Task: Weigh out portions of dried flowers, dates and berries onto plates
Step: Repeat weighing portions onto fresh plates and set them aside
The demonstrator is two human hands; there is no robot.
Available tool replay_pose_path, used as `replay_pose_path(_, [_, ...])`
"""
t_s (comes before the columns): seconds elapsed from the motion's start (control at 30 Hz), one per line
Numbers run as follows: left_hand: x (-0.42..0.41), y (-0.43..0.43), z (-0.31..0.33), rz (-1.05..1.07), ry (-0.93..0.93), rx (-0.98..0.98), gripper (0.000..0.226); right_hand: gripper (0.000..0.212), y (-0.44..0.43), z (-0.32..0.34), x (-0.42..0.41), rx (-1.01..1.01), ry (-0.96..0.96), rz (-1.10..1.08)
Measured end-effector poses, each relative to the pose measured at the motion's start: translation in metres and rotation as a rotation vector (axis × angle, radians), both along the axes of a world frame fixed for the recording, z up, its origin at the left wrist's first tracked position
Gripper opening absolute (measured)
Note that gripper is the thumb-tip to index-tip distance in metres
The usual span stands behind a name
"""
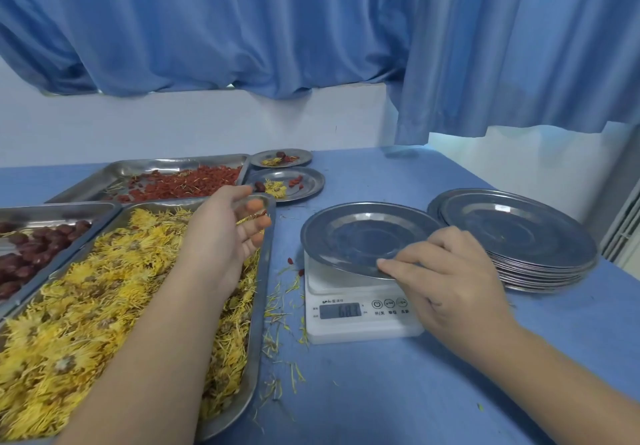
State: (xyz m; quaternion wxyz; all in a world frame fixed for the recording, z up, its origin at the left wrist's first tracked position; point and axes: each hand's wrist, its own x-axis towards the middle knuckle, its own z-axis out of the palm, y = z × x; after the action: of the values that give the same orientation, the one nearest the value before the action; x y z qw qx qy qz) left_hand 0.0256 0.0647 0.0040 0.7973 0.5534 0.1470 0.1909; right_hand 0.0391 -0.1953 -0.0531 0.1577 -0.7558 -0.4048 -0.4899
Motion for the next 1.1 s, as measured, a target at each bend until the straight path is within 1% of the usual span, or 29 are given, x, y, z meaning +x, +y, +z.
replay_pose_path(0.07, [0.0, -0.001, 0.0, -0.017, 0.01, 0.012, 0.015, 0.021, 0.003, -0.004, 0.002, -0.025, 0.003, -0.006])
replay_pose_path(0.2, [0.0, -0.001, 0.0, -0.022, 0.025, 0.01, 0.014, 0.016, 0.004, -0.004, 0.004, -0.03, -0.005, -0.057])
replay_pose_path(0.33, [0.001, -0.001, 0.0, -0.029, 0.032, 0.013, 0.015, 0.01, 0.002, -0.001, 0.002, -0.086, 0.086, -0.16])
replay_pose_path(0.37, [0.001, -0.001, 0.0, -0.031, 0.032, 0.015, 0.015, 0.013, 0.002, -0.001, 0.001, -0.108, 0.135, -0.177])
replay_pose_path(0.4, [0.001, -0.002, 0.0, -0.031, 0.033, 0.018, 0.015, 0.02, 0.001, -0.001, -0.001, -0.125, 0.193, -0.189])
replay_pose_path(0.47, [0.001, -0.002, -0.001, -0.031, 0.034, 0.023, 0.015, 0.041, 0.001, 0.0, -0.005, -0.139, 0.294, -0.201])
replay_pose_path(0.5, [0.001, -0.002, -0.001, -0.033, 0.034, 0.025, 0.014, 0.048, 0.001, 0.001, -0.008, -0.137, 0.325, -0.201])
replay_pose_path(0.67, [0.001, -0.002, -0.001, -0.035, 0.038, 0.03, 0.015, 0.055, 0.003, 0.007, -0.013, -0.123, 0.419, -0.258])
replay_pose_path(0.8, [0.001, -0.003, -0.002, -0.049, 0.045, 0.05, 0.017, 0.057, 0.007, 0.014, -0.013, -0.117, 0.543, -0.3])
replay_pose_path(0.87, [0.001, -0.003, -0.002, -0.055, 0.047, 0.055, 0.016, 0.057, 0.006, 0.013, -0.013, -0.114, 0.61, -0.263])
replay_pose_path(1.0, [0.0, -0.003, -0.002, -0.053, 0.051, 0.055, 0.015, 0.056, -0.006, 0.015, -0.016, -0.059, 0.749, -0.092])
replay_pose_path(1.1, [-0.001, -0.003, -0.001, -0.046, 0.051, 0.053, 0.014, 0.041, -0.016, 0.022, -0.017, -0.01, 0.763, -0.007])
